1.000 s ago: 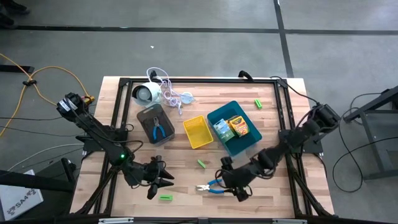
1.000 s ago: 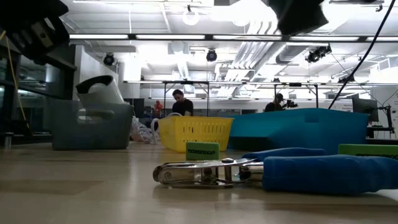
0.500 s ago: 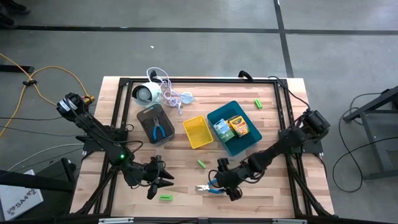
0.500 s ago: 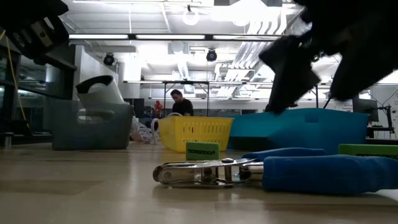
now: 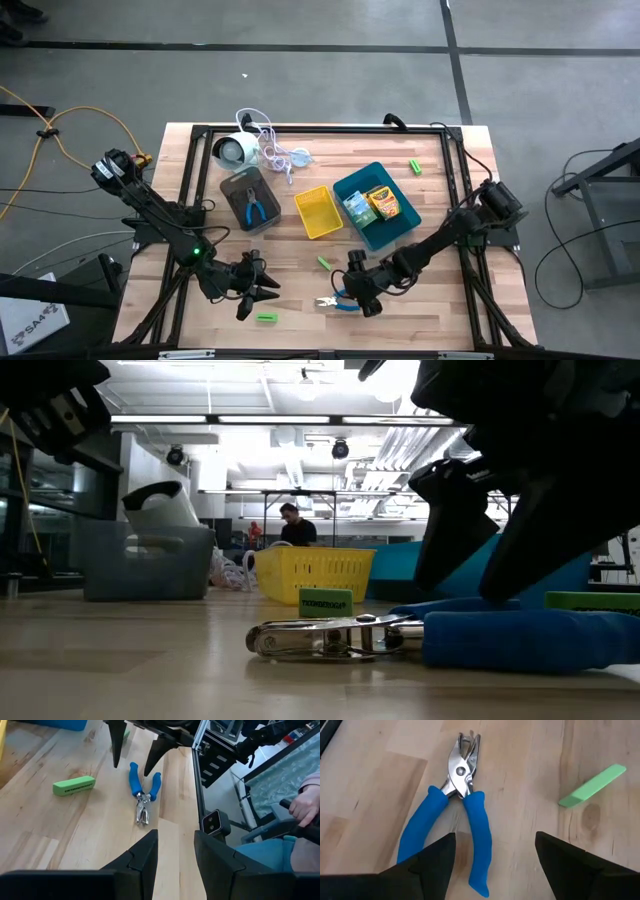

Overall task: Pick & Place School Supplies
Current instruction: Put the blue hole puncher into the transparent black bin

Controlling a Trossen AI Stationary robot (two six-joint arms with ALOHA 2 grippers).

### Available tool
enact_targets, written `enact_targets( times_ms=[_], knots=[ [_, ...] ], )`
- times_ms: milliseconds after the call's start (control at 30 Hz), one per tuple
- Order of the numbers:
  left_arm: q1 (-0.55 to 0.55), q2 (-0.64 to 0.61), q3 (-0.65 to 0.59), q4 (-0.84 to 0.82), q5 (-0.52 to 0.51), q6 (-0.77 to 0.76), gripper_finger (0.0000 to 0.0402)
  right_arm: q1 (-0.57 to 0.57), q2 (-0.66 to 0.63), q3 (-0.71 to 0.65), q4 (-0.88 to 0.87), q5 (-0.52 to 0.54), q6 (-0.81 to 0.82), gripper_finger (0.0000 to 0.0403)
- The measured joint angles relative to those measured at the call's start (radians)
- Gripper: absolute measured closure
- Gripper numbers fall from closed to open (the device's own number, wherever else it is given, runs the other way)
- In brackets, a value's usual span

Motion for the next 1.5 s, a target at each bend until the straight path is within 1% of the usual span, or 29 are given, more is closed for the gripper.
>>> enact_targets(
  times_ms=[267,400,600,767,1200,1500],
  knots=[
    [0.0,0.0,0.0,0.002,0.001,0.0,0.0278,-0.001,0.023,0.0,-0.002,-0.012,0.0,0.0173],
    [0.0,0.0,0.0,0.007,0.002,0.0,0.0278,-0.007,0.047,0.002,0.022,-0.048,0.01,0.018],
    [0.0,-0.001,0.0,0.01,0.002,0.0,0.0278,-0.015,0.06,0.001,0.03,-0.053,0.028,0.0188],
    [0.0,-0.001,0.0,0.016,0.002,0.0,0.0278,-0.02,0.06,0.0,0.029,-0.049,0.027,0.0205],
    [0.0,-0.001,0.0,0.015,0.002,0.0,0.0278,-0.021,0.06,0.0,0.029,-0.054,0.027,0.0292],
    [0.0,-0.001,0.0,0.014,0.002,-0.005,0.0278,-0.021,0.06,0.0,0.029,-0.074,0.026,0.0364]
  ],
)
